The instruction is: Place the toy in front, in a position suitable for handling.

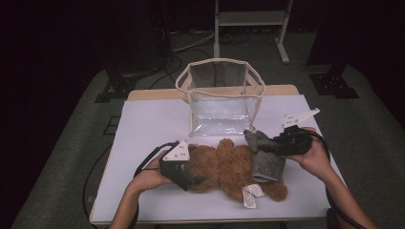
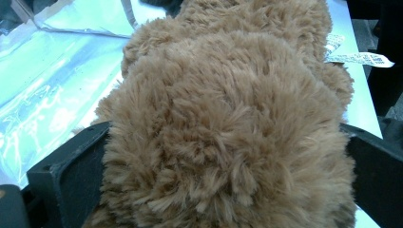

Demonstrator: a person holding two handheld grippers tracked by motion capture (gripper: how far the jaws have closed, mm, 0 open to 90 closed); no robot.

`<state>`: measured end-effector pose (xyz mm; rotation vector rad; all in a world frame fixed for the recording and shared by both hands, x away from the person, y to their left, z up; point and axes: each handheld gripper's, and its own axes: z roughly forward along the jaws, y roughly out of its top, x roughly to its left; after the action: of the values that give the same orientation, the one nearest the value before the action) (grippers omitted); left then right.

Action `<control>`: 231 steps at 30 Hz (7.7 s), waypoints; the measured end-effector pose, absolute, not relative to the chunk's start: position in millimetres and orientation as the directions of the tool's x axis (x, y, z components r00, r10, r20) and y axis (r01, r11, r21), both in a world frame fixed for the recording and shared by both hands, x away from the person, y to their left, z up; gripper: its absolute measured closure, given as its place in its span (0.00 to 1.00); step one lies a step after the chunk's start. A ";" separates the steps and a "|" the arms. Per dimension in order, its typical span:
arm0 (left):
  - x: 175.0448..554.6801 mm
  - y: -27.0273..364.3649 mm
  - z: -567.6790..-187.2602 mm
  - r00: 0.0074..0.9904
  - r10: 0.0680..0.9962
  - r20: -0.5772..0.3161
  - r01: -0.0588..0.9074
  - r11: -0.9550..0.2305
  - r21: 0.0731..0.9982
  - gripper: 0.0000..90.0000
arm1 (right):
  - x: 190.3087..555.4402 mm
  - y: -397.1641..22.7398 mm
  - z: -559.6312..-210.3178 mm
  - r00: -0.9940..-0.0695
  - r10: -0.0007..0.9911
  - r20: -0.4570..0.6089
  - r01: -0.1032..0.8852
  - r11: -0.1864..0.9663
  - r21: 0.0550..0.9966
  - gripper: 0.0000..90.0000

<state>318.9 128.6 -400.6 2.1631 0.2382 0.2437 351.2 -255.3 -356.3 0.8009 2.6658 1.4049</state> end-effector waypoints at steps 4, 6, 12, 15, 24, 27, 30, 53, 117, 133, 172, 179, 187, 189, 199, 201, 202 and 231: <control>319.1 129.1 -400.9 0.962 0.259 0.085 0.078 -0.561 0.824 0.00 | 346.7 -273.5 -353.4 -0.854 0.481 0.200 0.438 0.454 0.776 0.79; 319.4 129.9 -400.9 0.963 0.255 0.086 0.076 -0.563 0.823 0.00 | 343.0 -288.9 -353.9 -0.836 0.511 0.202 0.453 0.434 0.779 0.79; 319.4 129.4 -401.0 0.963 0.256 0.087 0.075 -0.563 0.823 0.00 | 344.3 -296.2 -364.0 -0.818 0.529 0.225 0.478 0.409 0.777 0.79; 319.4 129.4 -401.3 0.963 0.254 0.089 0.072 -0.563 0.823 0.00 | 349.2 -282.8 -374.2 -0.826 0.518 0.223 0.471 0.417 0.777 0.79; 318.8 130.0 -402.2 0.964 0.250 0.094 0.065 -0.563 0.824 0.00 | 367.9 -270.0 -408.6 -0.816 0.526 0.242 0.499 0.428 0.753 0.79; 318.8 129.7 -402.2 0.963 0.251 0.094 0.067 -0.563 0.824 0.00 | 366.1 -287.3 -415.0 -0.789 0.558 0.258 0.528 0.401 0.748 0.79; 318.9 129.4 -401.9 0.963 0.251 0.094 0.068 -0.565 0.822 0.00 | 364.9 -298.4 -411.4 -0.766 0.592 0.252 0.538 0.375 0.755 0.79; 319.8 130.0 -402.9 0.963 0.253 0.091 0.069 -0.561 0.825 0.00 | 391.1 -305.8 -422.2 -0.703 0.658 0.269 0.565 0.288 0.773 0.80; 322.6 133.0 -404.7 0.960 0.268 0.075 0.089 -0.551 0.830 0.00 | 305.8 -290.8 -401.8 -0.808 0.517 0.283 0.495 0.335 0.801 0.83; 322.5 135.9 -404.8 0.962 0.262 0.076 0.084 -0.551 0.831 0.00 | 322.4 -207.5 -363.0 -0.918 0.363 0.159 0.324 0.458 0.828 0.83; 327.8 75.3 -419.8 0.981 0.189 0.049 0.067 -0.561 0.825 0.00 | 326.1 -220.2 -340.8 -0.908 0.399 0.124 0.321 0.474 0.820 0.82; 329.3 67.3 -418.0 0.981 0.181 0.067 0.046 -0.556 0.830 0.00 | 327.0 -211.0 -359.6 -0.912 0.390 0.128 0.334 0.525 0.783 0.82; 323.4 102.6 -422.2 0.973 0.229 0.031 0.099 -0.535 0.839 0.05 | 330.4 -214.2 -353.5 -0.900 0.406 0.155 0.370 0.528 0.765 0.82; 322.2 105.5 -421.5 0.974 0.226 0.029 0.098 -0.529 0.843 0.06 | 333.8 -202.6 -350.0 -0.906 0.395 0.155 0.365 0.541 0.757 0.82; 314.9 99.0 -420.6 0.985 0.166 0.056 0.044 -0.544 0.838 0.06 | 379.8 -134.3 -350.1 -0.921 0.333 0.202 0.374 0.612 0.697 0.82; 313.5 97.9 -421.6 0.985 0.158 0.063 0.036 -0.555 0.831 0.06 | 390.0 -125.3 -355.6 -0.915 0.335 0.224 0.392 0.618 0.682 0.81; 313.3 97.7 -421.9 0.986 0.157 0.063 0.035 -0.556 0.831 0.06 | 396.7 -121.2 -359.4 -0.913 0.337 0.228 0.398 0.623 0.673 0.81; 315.8 111.3 -408.4 0.975 0.204 0.090 0.030 -0.521 0.853 0.06 | 299.0 -216.0 -340.5 -0.905 0.402 0.141 0.354 0.528 0.772 0.78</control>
<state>315.8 111.3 -408.4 2.1124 0.1637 0.2183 299.0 -216.0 -340.5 0.6680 2.6979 1.3437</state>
